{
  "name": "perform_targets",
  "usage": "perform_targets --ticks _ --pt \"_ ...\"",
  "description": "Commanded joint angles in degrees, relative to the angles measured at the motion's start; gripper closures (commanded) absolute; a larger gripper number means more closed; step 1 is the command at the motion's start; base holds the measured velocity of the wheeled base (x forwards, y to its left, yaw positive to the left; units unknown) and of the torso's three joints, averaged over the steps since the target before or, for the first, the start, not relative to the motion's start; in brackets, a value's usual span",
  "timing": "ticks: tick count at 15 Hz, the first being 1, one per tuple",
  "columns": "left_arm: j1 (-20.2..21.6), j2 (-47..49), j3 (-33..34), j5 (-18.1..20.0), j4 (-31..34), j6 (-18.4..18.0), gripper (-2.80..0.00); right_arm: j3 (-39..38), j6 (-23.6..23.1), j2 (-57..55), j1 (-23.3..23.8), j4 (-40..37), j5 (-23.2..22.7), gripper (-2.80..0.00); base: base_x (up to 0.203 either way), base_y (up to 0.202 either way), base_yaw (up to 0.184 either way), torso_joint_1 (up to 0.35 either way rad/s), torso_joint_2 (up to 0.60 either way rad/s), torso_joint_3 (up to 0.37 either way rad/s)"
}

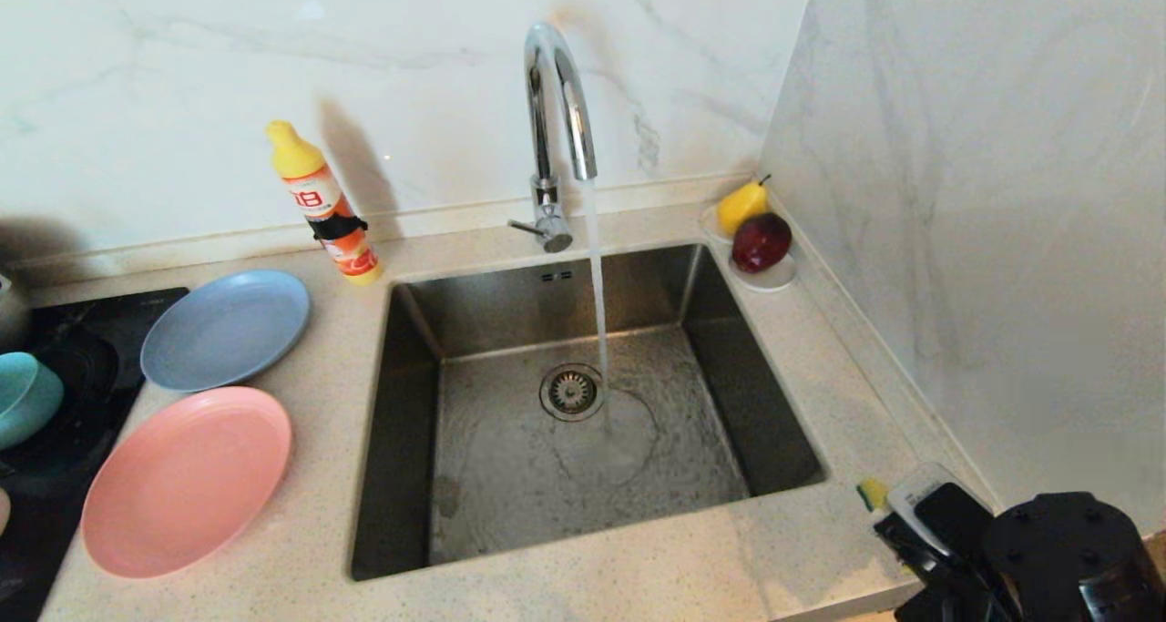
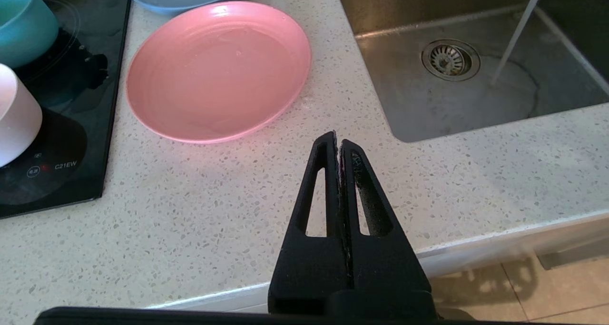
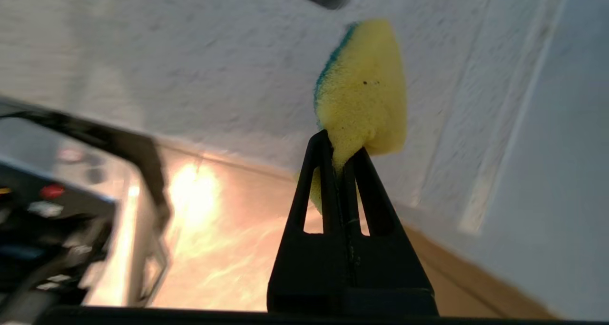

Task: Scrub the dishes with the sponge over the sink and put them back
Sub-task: Put down the sponge

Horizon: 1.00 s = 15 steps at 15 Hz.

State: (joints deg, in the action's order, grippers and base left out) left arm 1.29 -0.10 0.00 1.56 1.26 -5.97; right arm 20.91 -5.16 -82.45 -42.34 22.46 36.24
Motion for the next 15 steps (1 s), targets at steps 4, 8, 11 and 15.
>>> perform_targets --ticks 4,8,11,15 --pt "0.03 0.19 0.18 0.02 -0.03 -0.01 0.0 -3.71 -7.69 -9.3 5.79 15.9 -1.27 0.0 0.0 0.0 0.0 0.0 0.0 0.0" --pt "0.03 0.19 0.18 0.02 -0.02 -0.01 0.0 -3.6 -9.36 -13.99 6.62 21.65 -2.62 0.0 0.0 0.0 0.0 0.0 0.0 0.0" --pt "0.03 0.19 0.14 0.02 0.0 -0.01 0.0 -3.53 -12.63 -16.48 8.86 26.78 -3.56 0.0 0.0 0.0 0.0 0.0 0.0 0.0" --pt "0.03 0.19 0.18 0.02 -0.03 -0.01 0.0 -3.1 -16.87 -16.77 10.81 28.76 -3.89 0.0 0.0 0.0 0.0 0.0 0.0 0.0"
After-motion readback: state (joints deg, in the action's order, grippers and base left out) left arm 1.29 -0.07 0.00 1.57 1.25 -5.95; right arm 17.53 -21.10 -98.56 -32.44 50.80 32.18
